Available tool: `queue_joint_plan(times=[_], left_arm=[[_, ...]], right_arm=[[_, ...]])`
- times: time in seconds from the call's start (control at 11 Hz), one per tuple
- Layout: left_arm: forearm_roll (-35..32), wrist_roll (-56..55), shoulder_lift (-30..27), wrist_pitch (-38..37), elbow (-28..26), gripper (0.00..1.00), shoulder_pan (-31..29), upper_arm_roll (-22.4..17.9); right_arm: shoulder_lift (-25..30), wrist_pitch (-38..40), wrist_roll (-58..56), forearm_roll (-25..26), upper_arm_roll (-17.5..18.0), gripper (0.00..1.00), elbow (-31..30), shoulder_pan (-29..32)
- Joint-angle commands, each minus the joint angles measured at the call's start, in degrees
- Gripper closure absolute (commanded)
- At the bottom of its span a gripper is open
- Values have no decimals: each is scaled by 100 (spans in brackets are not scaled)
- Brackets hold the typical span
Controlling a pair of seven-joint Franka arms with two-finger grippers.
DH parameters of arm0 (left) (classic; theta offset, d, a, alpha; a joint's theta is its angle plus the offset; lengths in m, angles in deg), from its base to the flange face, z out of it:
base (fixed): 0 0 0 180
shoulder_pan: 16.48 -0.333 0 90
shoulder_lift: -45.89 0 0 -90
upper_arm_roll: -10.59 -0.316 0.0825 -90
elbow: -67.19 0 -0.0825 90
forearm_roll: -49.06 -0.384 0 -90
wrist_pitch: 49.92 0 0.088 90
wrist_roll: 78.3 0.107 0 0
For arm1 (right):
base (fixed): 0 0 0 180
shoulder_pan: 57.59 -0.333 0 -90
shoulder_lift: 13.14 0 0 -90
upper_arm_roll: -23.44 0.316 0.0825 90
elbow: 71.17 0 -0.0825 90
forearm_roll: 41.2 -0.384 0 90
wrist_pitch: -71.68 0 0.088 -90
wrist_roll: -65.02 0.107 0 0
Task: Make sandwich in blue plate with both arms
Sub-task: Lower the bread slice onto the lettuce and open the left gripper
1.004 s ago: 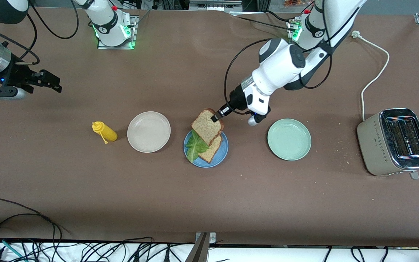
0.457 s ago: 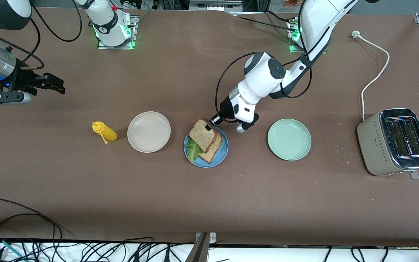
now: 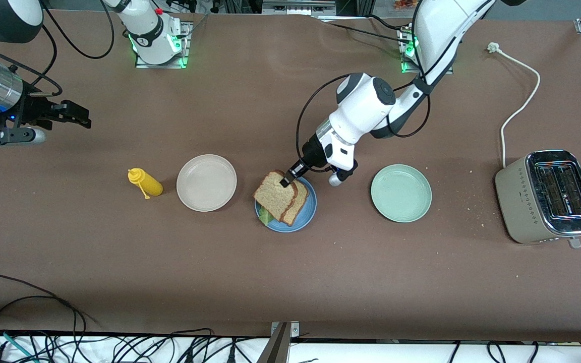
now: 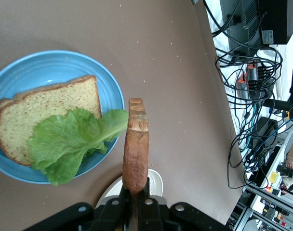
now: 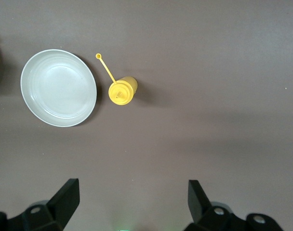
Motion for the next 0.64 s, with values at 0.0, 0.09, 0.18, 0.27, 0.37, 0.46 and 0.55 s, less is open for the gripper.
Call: queue_joint_plan(times=[0.0, 0.09, 0.18, 0.27, 0.37, 0.46, 0.55], left_arm=[[-104, -136, 228, 306, 115, 100, 396, -314], [-104, -136, 237, 306, 115, 100, 405, -314], [-104, -136, 263, 306, 115, 100, 405, -314], [-104, -136, 306, 306, 115, 100, 414, -323], [-130, -127, 359, 306, 115, 100, 414, -332], [-139, -127, 394, 315, 115, 100, 414, -332], [-139, -127, 403, 315, 115, 100, 414, -332]], right_arm=[[-41, 128, -18, 73, 80, 0, 143, 65], [-41, 128, -18, 73, 80, 0, 135, 74], [-41, 128, -18, 64, 80, 0, 135, 74], [-41, 128, -18, 64, 80, 0, 135, 74], [-41, 128, -18, 64, 80, 0, 135, 74], [-41, 137, -18, 64, 80, 0, 135, 74], [-41, 128, -18, 64, 80, 0, 135, 74]])
